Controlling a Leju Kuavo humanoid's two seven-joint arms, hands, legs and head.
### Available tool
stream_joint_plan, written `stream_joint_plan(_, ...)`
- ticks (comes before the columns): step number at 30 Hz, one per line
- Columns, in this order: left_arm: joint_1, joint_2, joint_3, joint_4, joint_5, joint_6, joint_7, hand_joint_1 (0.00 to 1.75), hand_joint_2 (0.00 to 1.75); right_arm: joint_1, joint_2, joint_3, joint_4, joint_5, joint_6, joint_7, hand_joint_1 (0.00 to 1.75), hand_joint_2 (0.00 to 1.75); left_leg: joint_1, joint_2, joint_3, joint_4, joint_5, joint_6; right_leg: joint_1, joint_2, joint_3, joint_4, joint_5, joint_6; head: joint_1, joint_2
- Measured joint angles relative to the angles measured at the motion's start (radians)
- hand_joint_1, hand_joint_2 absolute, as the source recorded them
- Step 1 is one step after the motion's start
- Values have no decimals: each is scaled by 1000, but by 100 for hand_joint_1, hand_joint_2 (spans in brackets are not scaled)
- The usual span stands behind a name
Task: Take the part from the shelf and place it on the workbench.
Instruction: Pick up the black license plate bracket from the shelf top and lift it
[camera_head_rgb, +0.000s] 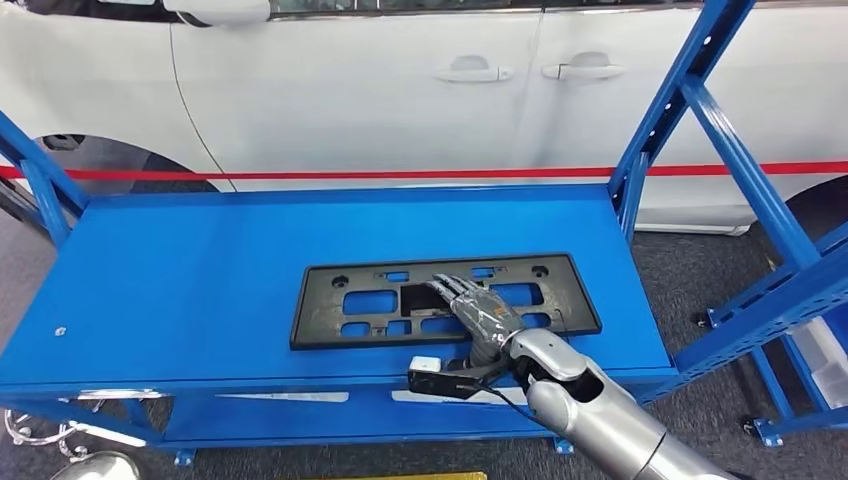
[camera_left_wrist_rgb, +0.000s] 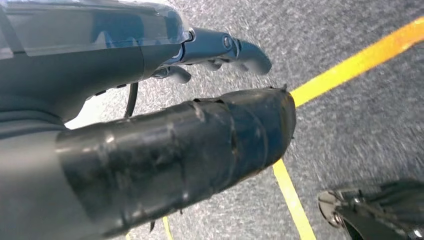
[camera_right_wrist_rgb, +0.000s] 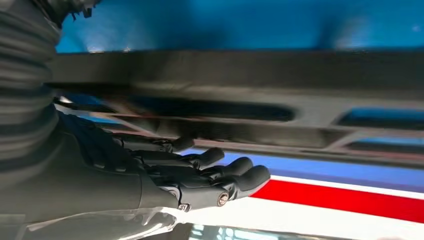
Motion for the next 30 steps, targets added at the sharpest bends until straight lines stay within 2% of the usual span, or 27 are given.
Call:
stream_joint_plan(8, -1, -5, 1, 0, -9, 4, -19, 0, 0, -2, -22, 15, -14, 1, -11, 34, 0, 175, 1, 1, 18, -19, -2, -9, 3, 2, 10, 1, -10, -12, 0, 0)
stream_joint_plan(11, -1, -6, 1, 0, -10, 3, -24, 0, 0, 0, -23, 17, -15, 10, -31, 47, 0, 175, 1, 1, 19, -20, -2, -14, 3, 1, 11, 1, -11, -12, 0, 0)
stream_joint_plan(19, -1, -9, 1, 0, -16, 1, -30, 0, 0, 17, -20, 16, -21, 46, -90, 65, 0, 175, 0, 1, 21, -20, -1, -15, 2, 1, 15, 0, -10, -13, 0, 0)
stream_joint_plan(30, -1, -10, 6, 0, -26, 2, -21, 0, 0, 52, 24, -16, -26, 104, -178, 103, 0, 175, 0, 1, 21, -20, -2, -16, 2, 1, 15, -1, -10, -12, 0, 0)
